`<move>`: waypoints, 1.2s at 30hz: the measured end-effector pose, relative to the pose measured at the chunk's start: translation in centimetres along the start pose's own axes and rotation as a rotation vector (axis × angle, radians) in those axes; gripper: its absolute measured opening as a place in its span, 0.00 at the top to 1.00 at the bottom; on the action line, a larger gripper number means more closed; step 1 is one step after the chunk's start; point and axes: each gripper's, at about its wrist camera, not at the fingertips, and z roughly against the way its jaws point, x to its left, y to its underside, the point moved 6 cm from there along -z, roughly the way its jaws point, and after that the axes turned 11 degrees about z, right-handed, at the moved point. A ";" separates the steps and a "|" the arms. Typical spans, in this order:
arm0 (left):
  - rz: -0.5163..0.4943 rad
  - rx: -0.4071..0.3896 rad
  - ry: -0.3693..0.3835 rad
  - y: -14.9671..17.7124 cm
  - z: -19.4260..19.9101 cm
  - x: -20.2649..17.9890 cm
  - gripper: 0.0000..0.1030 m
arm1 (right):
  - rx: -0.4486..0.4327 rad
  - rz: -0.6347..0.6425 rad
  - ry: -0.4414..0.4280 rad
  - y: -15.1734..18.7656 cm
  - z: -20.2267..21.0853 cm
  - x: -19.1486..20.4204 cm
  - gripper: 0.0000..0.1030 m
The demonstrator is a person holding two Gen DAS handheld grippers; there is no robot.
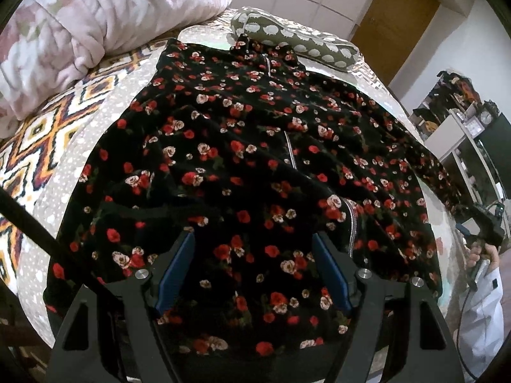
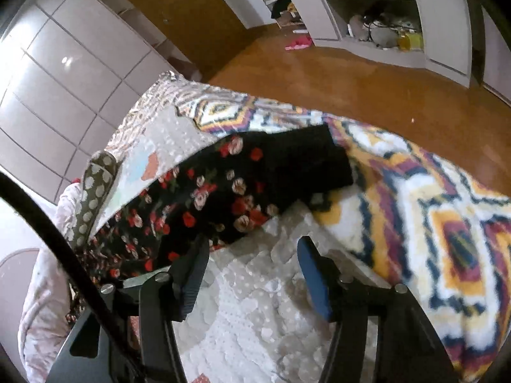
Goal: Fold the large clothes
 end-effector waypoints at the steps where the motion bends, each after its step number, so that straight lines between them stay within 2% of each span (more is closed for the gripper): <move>1: -0.002 -0.001 -0.003 0.0 0.0 0.0 0.28 | 0.009 -0.002 0.000 0.2 -0.7 0.3 0.39; 4: -0.002 -0.007 -0.008 0.0 0.1 0.1 0.28 | 0.026 -0.023 -0.015 0.7 -2.5 1.0 0.39; 10: -0.007 -0.012 -0.013 0.0 0.1 0.1 0.28 | -0.021 -0.073 -0.087 -1.1 -4.3 1.6 0.39; 15: -0.017 -0.008 -0.020 0.1 -0.4 0.1 0.28 | -0.103 -0.037 -0.169 -2.1 -4.8 2.9 0.39; 21: -0.006 0.009 -0.029 0.1 -1.4 0.3 0.28 | -0.143 -0.008 -0.232 -1.9 -5.3 3.3 0.39; 25: -0.009 0.014 -0.029 0.1 -1.8 0.2 0.28 | -0.134 -0.035 -0.245 -1.8 -5.7 2.9 0.39; 36: 0.005 0.017 -0.023 0.2 -1.8 0.6 0.28 | -0.117 -0.063 -0.211 -0.8 -4.9 1.9 0.39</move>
